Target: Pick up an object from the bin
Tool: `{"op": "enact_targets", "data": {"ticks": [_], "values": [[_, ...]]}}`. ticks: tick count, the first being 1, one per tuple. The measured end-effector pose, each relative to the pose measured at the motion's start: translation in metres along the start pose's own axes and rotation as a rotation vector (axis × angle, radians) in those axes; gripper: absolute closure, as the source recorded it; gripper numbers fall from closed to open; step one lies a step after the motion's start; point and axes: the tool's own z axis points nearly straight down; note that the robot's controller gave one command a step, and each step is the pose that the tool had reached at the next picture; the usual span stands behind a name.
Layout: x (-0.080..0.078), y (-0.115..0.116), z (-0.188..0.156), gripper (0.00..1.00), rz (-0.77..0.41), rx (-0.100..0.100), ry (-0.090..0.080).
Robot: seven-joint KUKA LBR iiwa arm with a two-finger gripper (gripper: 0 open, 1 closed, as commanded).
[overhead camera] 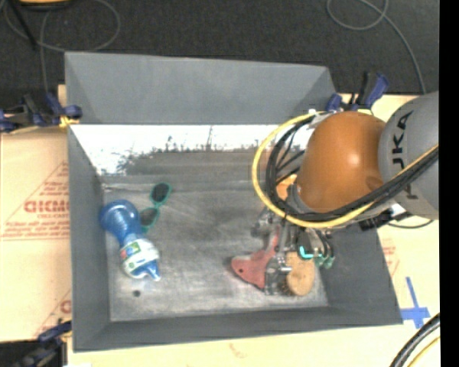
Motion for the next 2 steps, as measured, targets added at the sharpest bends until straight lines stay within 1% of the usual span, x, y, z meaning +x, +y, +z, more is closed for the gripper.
{"op": "enact_targets", "data": {"ticks": [1,2], "values": [[-0.002,0.000,-0.004,0.00,0.000,0.000,-0.008],[-0.006,-0.013,0.041,0.00,0.066,-0.005,-0.014]]}}
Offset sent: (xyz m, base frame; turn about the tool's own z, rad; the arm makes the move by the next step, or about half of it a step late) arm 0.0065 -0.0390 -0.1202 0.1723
